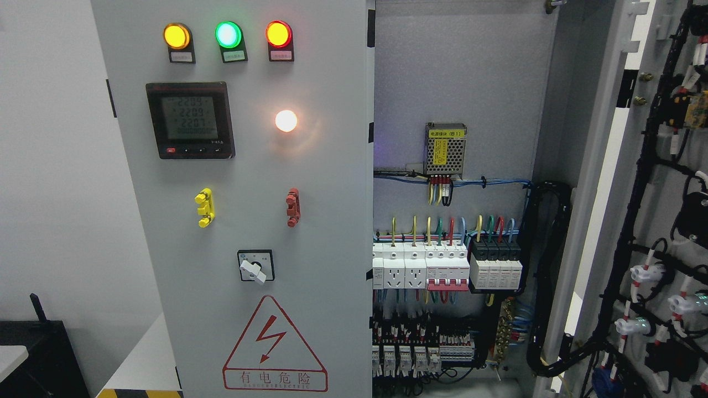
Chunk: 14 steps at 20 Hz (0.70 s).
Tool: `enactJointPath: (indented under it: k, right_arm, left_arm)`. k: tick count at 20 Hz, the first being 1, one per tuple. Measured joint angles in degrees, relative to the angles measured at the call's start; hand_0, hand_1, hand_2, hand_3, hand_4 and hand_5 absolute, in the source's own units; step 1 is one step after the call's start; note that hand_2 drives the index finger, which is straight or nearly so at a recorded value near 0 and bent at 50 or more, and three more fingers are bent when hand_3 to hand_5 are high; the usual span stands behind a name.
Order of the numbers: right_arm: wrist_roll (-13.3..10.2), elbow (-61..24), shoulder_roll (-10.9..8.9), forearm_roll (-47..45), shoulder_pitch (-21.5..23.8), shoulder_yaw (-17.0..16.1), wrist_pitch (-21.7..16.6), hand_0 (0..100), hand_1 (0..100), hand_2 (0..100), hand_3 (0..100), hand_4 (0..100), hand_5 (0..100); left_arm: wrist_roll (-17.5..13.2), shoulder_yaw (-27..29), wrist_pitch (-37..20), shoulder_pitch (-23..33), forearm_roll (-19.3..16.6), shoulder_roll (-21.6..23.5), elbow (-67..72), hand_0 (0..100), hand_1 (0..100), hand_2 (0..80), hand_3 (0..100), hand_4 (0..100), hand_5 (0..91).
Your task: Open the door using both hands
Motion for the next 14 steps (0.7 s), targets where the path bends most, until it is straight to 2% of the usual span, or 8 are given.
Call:
enactJointPath:
  k: [2,7,11,14]
  right_arm:
    - [0.0,0.0,0.00,0.0,0.0,0.0,0.0,11,0,0,0,0,0]
    - [0.0,0.0,0.00,0.0,0.0,0.0,0.0,11,0,0,0,0,0]
    - [0.0,0.0,0.00,0.0,0.0,0.0,0.0,11,0,0,0,0,0]
    - [0.0,0.0,0.00,0.0,0.0,0.0,0.0,11,0,0,0,0,0]
  left_arm:
    - [-0.3,3.9,-2.3,3.5,-4.2,-1.3,2.3,0,0,0.0,0,3,0.0]
    - [-0.4,13.6,-11.9,14.1,-14.6,-5.9,8.2,0,0,0.0,0,3,0.0]
    - [-0.4,21.1,-18.1,22.4,-20.9,-10.2,13.9,0,0,0.0,0,3,0.0]
    - [-0.1,26.1,-22.0,25.6,-25.4,-13.4,19.8,0,0,0.0,0,3,0.0]
